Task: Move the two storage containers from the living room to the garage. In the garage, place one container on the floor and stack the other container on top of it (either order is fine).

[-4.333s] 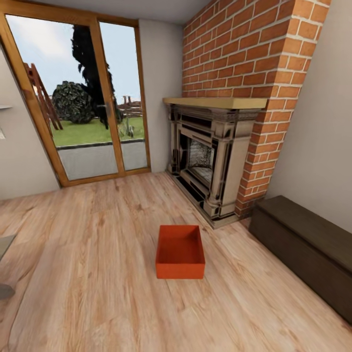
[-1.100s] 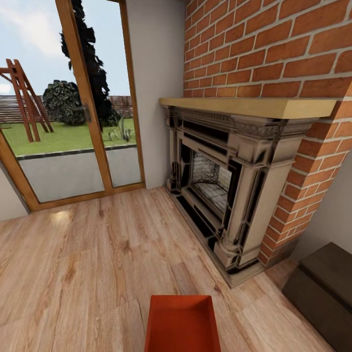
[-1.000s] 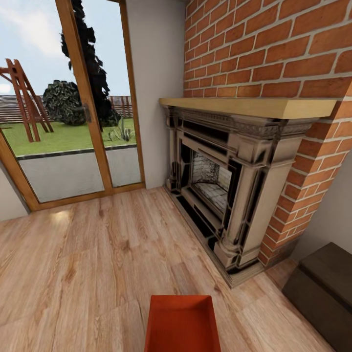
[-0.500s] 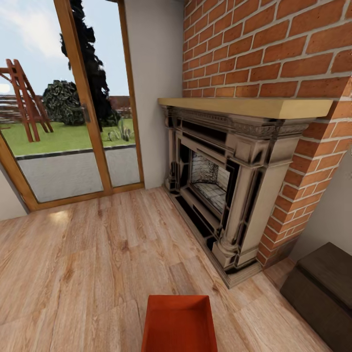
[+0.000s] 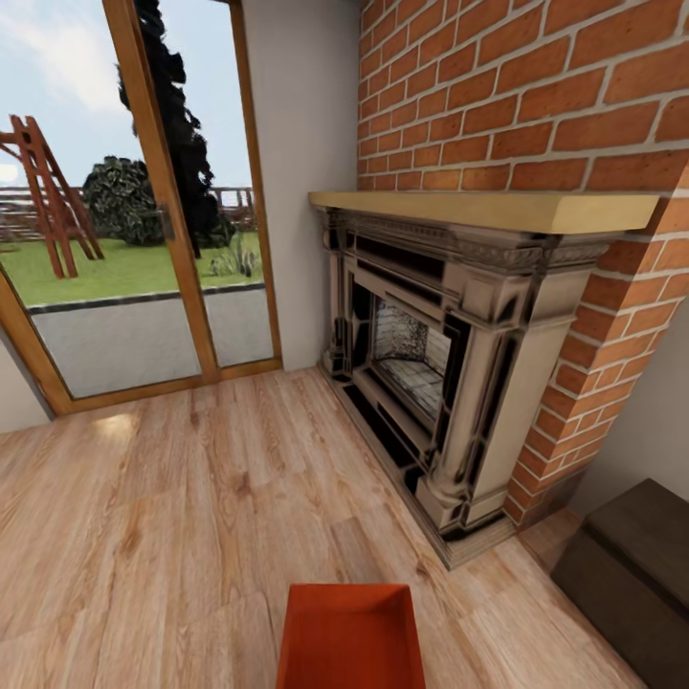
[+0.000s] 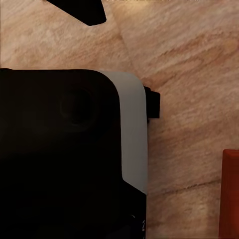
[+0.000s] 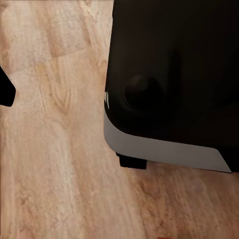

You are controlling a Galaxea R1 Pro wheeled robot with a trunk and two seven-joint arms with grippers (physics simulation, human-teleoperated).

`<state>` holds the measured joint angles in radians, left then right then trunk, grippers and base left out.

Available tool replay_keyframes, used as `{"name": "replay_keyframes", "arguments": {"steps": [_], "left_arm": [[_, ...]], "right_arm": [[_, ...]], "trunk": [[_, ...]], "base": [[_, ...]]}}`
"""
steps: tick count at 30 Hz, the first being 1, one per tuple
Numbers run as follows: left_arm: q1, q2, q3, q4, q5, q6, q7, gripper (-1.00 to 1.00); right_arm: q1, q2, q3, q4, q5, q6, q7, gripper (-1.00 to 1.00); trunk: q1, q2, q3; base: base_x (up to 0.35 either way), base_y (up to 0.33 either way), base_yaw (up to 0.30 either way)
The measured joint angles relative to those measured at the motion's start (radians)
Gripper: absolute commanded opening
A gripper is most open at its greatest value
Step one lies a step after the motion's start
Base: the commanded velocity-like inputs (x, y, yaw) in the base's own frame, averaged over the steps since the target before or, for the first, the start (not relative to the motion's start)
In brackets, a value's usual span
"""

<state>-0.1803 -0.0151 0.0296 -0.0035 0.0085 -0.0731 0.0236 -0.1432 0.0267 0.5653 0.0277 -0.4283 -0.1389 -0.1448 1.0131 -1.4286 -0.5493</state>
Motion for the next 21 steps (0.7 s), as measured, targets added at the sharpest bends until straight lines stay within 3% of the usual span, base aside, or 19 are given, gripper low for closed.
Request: {"name": "replay_keyframes", "arguments": {"steps": [5,21], "left_arm": [[0.0,0.0,0.0,0.001,0.0,0.0,0.0,1.0],[0.0,0.001,0.0,0.0,0.001,0.0,0.0,1.0]], "right_arm": [[0.0,0.0,0.0,0.0,0.0,0.0,0.0,1.0],[0.0,-0.002,0.0,0.0,0.001,0.0,0.0,1.0]], "trunk": [[0.0,0.0,0.0],[0.0,0.0,0.0]], "base": [[0.224,0.0,0.0],[0.007,0.0,0.0]]}}
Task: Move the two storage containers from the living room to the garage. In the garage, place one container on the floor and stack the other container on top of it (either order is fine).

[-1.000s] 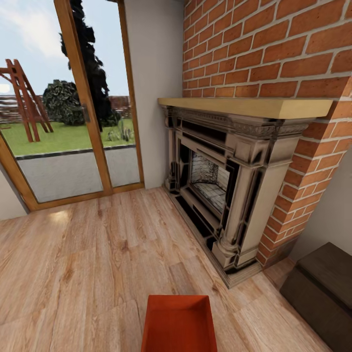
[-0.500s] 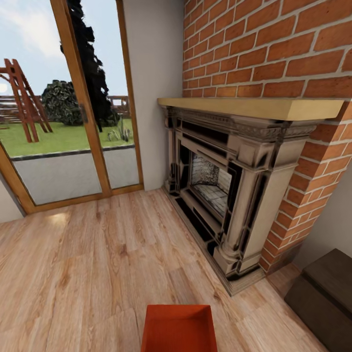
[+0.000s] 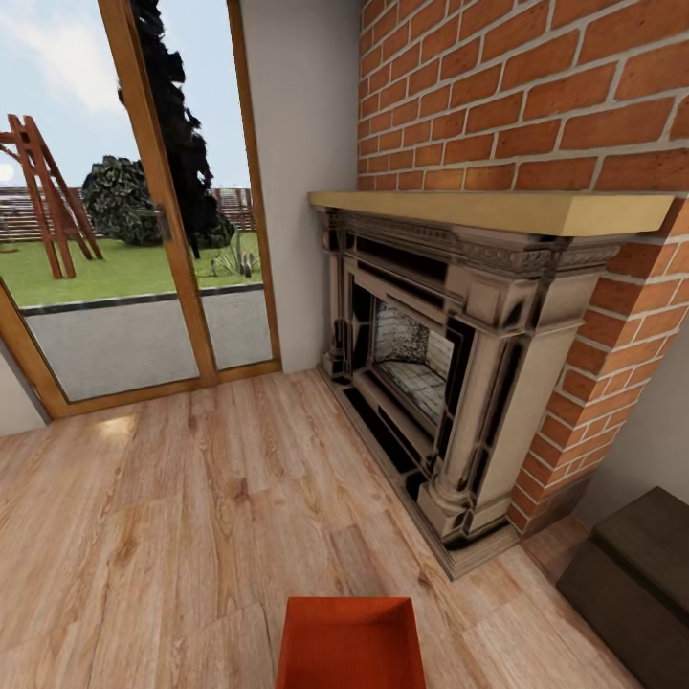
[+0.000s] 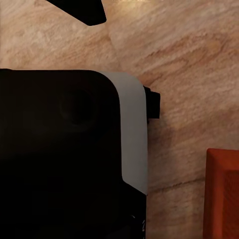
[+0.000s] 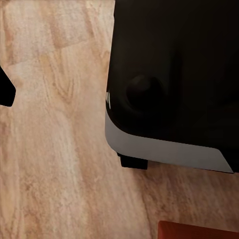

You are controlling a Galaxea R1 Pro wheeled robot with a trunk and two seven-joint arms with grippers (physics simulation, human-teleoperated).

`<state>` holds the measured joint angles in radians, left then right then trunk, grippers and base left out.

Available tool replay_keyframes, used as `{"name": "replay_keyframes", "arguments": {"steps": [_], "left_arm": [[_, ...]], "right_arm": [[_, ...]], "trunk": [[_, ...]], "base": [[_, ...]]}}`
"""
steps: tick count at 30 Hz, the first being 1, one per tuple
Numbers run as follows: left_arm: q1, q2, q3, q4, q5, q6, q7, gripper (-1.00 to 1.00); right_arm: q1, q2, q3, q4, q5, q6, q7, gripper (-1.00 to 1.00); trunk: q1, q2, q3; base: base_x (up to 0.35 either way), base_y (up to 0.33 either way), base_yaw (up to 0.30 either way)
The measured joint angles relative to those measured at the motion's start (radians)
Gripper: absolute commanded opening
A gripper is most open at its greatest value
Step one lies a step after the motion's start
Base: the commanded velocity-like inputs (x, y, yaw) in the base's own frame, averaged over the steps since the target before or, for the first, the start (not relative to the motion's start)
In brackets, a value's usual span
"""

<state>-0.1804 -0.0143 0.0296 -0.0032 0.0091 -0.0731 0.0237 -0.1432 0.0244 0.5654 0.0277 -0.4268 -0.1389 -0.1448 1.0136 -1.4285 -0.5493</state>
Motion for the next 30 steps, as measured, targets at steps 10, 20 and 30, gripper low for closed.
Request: {"name": "replay_keyframes", "arguments": {"steps": [10,20,30], "left_arm": [[0.034,0.021,0.009,0.003,0.013,-0.014,0.008,1.0],[0.041,0.01,0.009,-0.002,0.01,-0.009,0.007,1.0],[0.041,-0.001,0.007,-0.046,0.006,0.012,0.002,1.0]], "right_arm": [[0.034,0.004,-0.003,0.003,-0.004,-0.009,0.011,1.0],[0.051,0.001,0.0,-0.002,0.0,-0.008,0.003,1.0],[0.031,-0.013,0.006,-0.046,0.002,0.021,-0.02,1.0]], "trunk": [[0.0,0.0,0.0],[0.0,0.0,0.0],[0.0,0.0,0.0]], "base": [[0.0,0.0,0.0],[0.0,0.0,0.0],[0.0,0.0,0.0]]}}
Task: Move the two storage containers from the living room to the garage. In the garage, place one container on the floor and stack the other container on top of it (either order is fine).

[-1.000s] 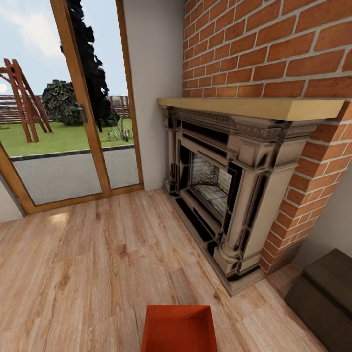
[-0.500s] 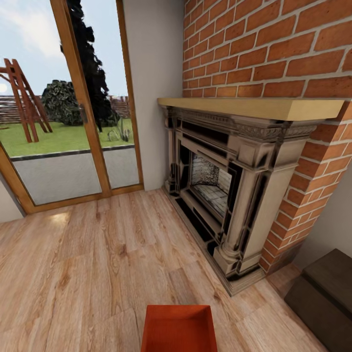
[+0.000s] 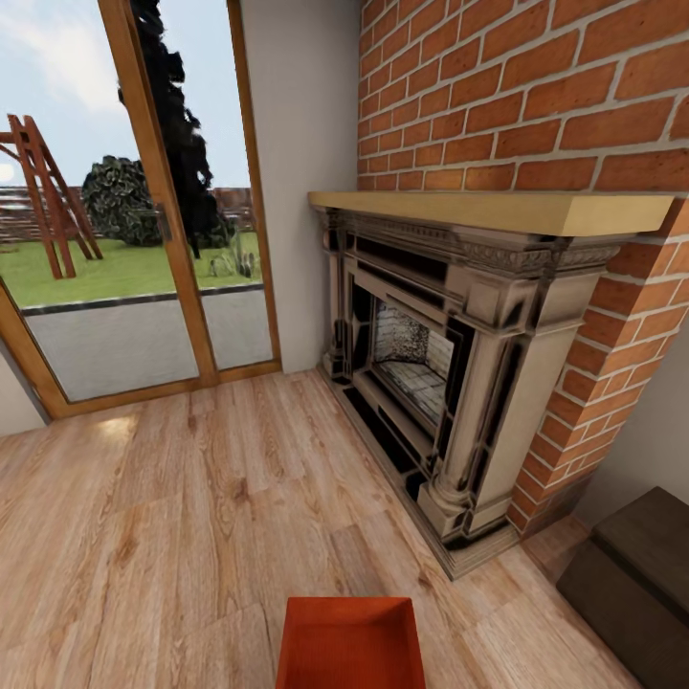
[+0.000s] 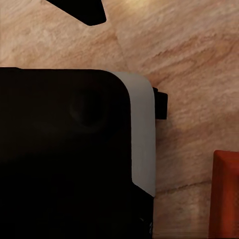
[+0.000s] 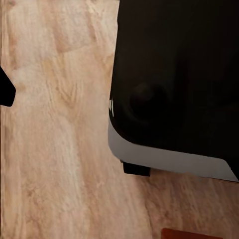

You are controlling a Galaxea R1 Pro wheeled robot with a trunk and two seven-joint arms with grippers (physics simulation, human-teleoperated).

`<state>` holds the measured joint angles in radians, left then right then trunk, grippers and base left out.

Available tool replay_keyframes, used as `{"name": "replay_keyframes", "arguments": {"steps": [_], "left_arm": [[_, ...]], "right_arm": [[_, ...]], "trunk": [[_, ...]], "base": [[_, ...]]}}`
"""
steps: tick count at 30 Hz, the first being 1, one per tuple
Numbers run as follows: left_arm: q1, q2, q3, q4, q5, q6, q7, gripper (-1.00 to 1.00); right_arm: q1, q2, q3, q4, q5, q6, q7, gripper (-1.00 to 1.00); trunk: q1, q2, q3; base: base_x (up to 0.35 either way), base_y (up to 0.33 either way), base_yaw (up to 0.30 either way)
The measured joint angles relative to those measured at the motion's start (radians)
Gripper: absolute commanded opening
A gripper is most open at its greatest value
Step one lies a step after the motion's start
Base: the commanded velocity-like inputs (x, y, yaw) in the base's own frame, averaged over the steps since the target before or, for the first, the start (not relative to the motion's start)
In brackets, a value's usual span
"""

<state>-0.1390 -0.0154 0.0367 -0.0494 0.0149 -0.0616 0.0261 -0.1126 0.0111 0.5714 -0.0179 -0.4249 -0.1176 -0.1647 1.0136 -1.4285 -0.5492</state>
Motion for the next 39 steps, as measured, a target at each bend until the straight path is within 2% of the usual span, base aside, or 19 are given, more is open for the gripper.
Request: {"name": "replay_keyframes", "arguments": {"steps": [7,8,9,10,11,13,15,18,21,25,32,39], "left_arm": [[-0.007,-0.006,-0.003,-0.039,-0.003,0.038,-0.005,1.0],[-0.018,-0.006,-0.003,-0.126,-0.003,0.294,-0.005,1.0],[-0.039,-0.008,-0.003,-0.247,-0.004,0.323,-0.005,1.0],[-0.053,-0.009,-0.003,-0.444,-0.005,0.327,-0.005,1.0],[-0.096,-0.011,-0.004,-0.486,-0.005,0.333,-0.004,1.0],[-0.126,-0.016,-0.003,-0.457,-0.007,0.335,-0.005,1.0],[-0.194,-0.029,-0.004,-0.395,-0.01,0.332,-0.005,1.0],[-0.271,-0.043,-0.004,-0.331,-0.012,0.328,-0.005,1.0],[-0.312,-0.047,-0.005,-0.305,-0.014,0.325,-0.005,1.0],[-0.329,-0.049,-0.005,-0.295,-0.015,0.315,-0.005,1.0],[-0.333,-0.051,-0.007,-0.29,-0.014,0.285,-0.006,1.0],[-0.333,-0.078,-0.008,-0.267,-0.017,0.246,-0.005,1.0]], "right_arm": [[-0.04,-0.001,-0.003,-0.04,-0.011,0.04,-0.039,1.0],[-0.08,-0.003,-0.007,-0.12,-0.028,0.21,-0.113,1.0],[-0.176,-0.007,-0.007,-0.251,-0.04,0.222,-0.116,1.0],[-0.239,-0.009,-0.003,-0.355,-0.046,0.224,-0.116,1.0],[-0.253,-0.017,-0.002,-0.326,-0.064,0.224,-0.118,1.0],[-0.25,-0.032,-0.004,-0.313,-0.089,0.223,-0.119,1.0],[-0.278,-0.044,-0.004,-0.313,-0.109,0.217,-0.119,1.0],[-0.297,-0.049,-0.004,-0.31,-0.12,0.185,-0.119,1.0],[-0.31,-0.05,-0.003,-0.309,-0.122,0.155,-0.12,1.0],[-0.333,-0.047,-0.002,-0.282,-0.122,0.128,-0.121,1.0],[-0.339,-0.038,-0.002,-0.262,-0.12,0.11,-0.12,1.0],[-0.34,-0.037,-0.002,-0.26,-0.119,0.105,-0.116,1.0]], "trunk": [[0.0,0.0,0.0],[0.0,0.0,0.0],[0.0,0.0,0.0],[0.0,0.0,0.0],[0.0,0.0,0.0],[0.0,0.0,0.0],[0.0,0.0,0.0],[0.0,0.0,0.0],[0.0,0.0,0.0],[0.0,0.0,0.0],[0.0,0.0,0.0],[0.0,0.0,0.0]], "base": [[0.0,0.0,0.0],[0.0,0.0,0.0],[0.0,0.0,0.0],[0.0,0.0,0.0],[0.0,0.0,0.0],[0.0,0.0,0.0],[0.0,0.0,0.0],[0.0,0.0,0.0],[0.0,0.0,0.0],[0.0,0.0,0.0],[0.0,0.0,0.0],[0.0,0.0,0.0]]}}
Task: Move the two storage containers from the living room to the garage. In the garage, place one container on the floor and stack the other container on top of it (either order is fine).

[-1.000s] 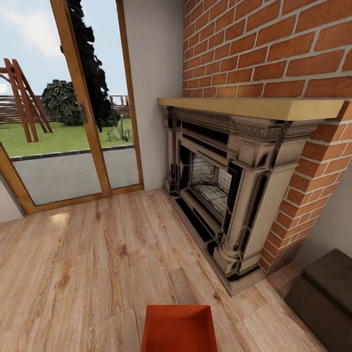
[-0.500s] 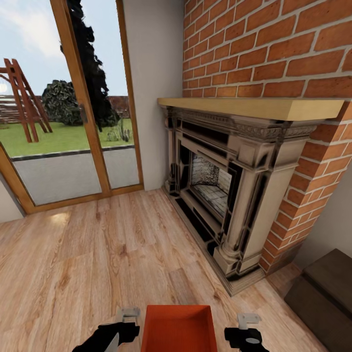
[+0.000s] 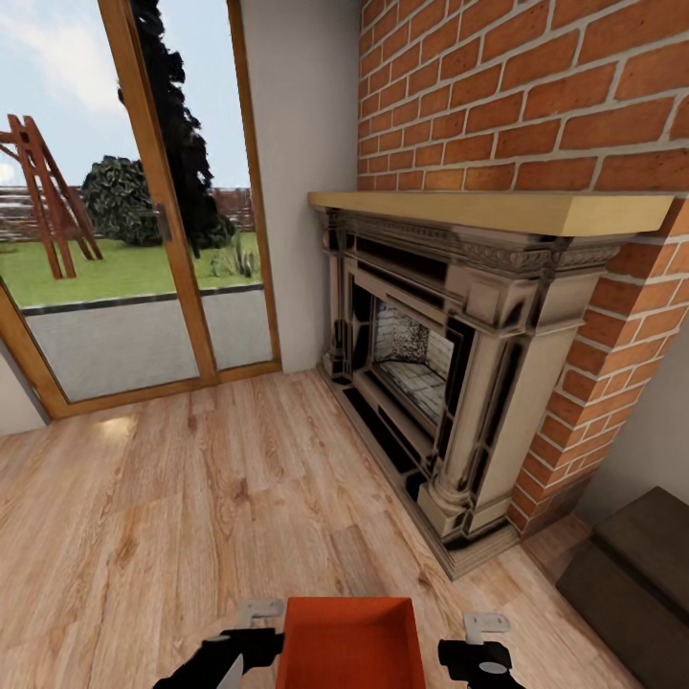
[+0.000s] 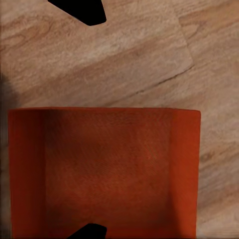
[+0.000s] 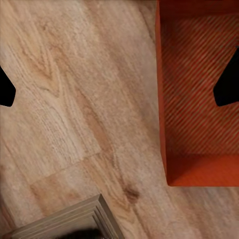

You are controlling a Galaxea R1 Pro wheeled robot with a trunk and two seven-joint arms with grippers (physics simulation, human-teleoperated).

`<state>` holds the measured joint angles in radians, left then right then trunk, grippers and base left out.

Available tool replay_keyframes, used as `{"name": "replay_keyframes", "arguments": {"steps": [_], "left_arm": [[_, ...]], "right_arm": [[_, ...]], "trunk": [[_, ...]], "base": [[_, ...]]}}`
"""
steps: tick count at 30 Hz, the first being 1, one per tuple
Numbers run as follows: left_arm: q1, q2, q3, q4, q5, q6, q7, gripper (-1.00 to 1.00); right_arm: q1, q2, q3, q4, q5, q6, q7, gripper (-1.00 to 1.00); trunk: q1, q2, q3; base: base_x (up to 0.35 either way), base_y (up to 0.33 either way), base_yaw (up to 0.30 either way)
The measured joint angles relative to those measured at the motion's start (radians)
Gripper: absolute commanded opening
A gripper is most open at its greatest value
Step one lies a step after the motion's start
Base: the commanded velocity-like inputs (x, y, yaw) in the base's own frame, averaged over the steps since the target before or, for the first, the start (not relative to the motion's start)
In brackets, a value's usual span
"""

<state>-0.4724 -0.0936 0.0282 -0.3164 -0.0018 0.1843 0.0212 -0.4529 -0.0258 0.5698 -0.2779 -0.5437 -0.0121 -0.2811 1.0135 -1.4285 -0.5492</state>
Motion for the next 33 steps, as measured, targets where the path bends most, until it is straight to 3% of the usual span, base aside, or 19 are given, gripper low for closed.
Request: {"name": "replay_keyframes", "arguments": {"steps": [21,33], "left_arm": [[0.0,-0.012,-0.001,0.005,-0.002,-0.033,0.003,1.0],[0.0,-0.011,-0.002,-0.005,-0.007,-0.065,0.002,1.0]], "right_arm": [[0.001,0.001,0.0,0.004,0.009,-0.015,0.033,1.0],[0.001,0.002,0.0,-0.009,0.005,-0.001,-0.026,1.0]], "trunk": [[0.0,0.0,0.0],[0.0,0.0,-0.005]], "base": [[0.0,0.0,0.0],[0.0,0.0,0.0]]}}
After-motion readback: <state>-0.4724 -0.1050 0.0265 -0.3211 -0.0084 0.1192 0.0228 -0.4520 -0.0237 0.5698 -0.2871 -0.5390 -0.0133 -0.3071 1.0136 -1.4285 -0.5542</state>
